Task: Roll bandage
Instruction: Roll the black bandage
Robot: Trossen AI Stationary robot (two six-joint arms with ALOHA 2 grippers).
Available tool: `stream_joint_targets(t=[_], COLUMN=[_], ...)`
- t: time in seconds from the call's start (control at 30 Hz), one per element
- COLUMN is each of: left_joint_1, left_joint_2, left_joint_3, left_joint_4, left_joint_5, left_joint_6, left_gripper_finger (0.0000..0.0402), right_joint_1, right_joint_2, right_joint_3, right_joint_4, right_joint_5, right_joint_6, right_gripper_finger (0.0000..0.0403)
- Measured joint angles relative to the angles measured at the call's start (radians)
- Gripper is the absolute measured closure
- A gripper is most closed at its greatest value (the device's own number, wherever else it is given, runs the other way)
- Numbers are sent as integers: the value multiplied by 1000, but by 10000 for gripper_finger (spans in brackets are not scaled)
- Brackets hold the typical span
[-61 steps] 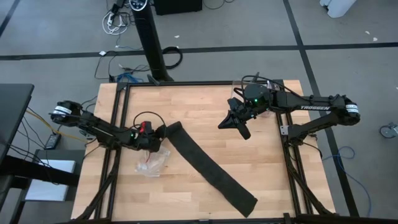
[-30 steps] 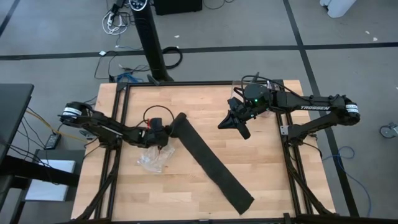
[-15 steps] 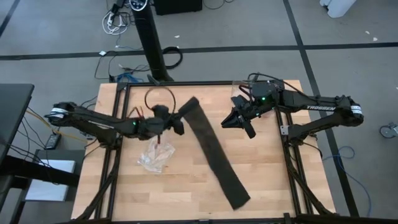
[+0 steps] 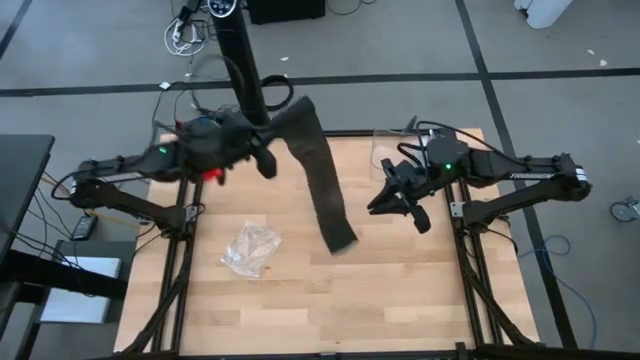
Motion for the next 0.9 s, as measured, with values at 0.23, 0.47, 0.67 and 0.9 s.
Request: stream_joint_targets(t=[0.23, 0.47, 0.67, 0.9], left_joint_1=[9, 9, 9, 8], left_joint_2=[9, 14, 47, 102], left_joint_3=[302, 503, 637, 781], left_joint_4=[-163, -207, -228, -249], left_joint_5=[1, 0, 42, 127], left_joint_6=[122, 157, 185, 180], left_gripper_finger=[389, 389, 389, 389], right_joint_1=[26, 56, 27, -50], right_joint_2=[1, 94, 210, 316], right_joint_3=[38, 220, 365, 383], right_joint_4=[-23, -96, -180, -156], right_joint_5=[90, 180, 184, 75], right_joint_6=[-15, -63, -45, -42], right_gripper_finger=[339, 335, 308, 257])
